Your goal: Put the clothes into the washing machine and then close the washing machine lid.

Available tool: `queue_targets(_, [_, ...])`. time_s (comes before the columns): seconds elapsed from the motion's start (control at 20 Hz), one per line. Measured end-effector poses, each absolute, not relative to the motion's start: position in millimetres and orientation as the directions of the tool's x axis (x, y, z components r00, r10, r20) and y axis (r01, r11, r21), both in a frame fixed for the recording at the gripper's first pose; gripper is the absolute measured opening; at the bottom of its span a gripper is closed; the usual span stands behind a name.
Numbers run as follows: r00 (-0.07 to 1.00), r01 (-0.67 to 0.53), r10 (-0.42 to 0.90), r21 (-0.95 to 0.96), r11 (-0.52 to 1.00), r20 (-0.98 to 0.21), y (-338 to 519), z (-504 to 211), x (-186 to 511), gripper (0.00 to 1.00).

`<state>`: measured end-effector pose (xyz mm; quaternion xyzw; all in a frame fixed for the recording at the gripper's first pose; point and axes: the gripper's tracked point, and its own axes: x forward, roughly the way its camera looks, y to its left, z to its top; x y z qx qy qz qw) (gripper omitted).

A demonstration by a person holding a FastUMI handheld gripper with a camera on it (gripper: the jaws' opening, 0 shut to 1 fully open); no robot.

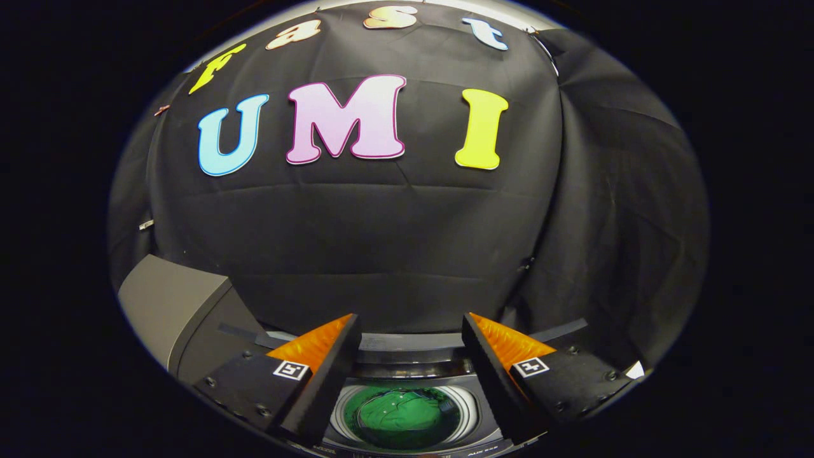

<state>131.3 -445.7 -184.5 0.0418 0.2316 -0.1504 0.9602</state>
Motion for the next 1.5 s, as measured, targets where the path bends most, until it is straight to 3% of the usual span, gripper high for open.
queue_targets(0.35, [0.834,0.296,-0.249,0.017,0.955,-0.492,-434.4,-199.6,97.2,1.0])
queue_targets(0.65, [0.781,0.221,-0.164,0.021,0.975,-0.603,-398.1,-246.9,42.8,0.99])
queue_targets(0.9, [0.825,0.174,-0.112,0.061,0.983,-0.554,-362.7,-227.0,27.7,0.99])
queue_targets(1.2, [0.947,0.152,-0.142,0.013,0.988,-0.289,-349.0,-111.3,58.2,0.99])
queue_targets(1.5, [0.987,0.15,-0.147,-0.032,0.988,0.064,-339.7,12.7,64.8,0.98])
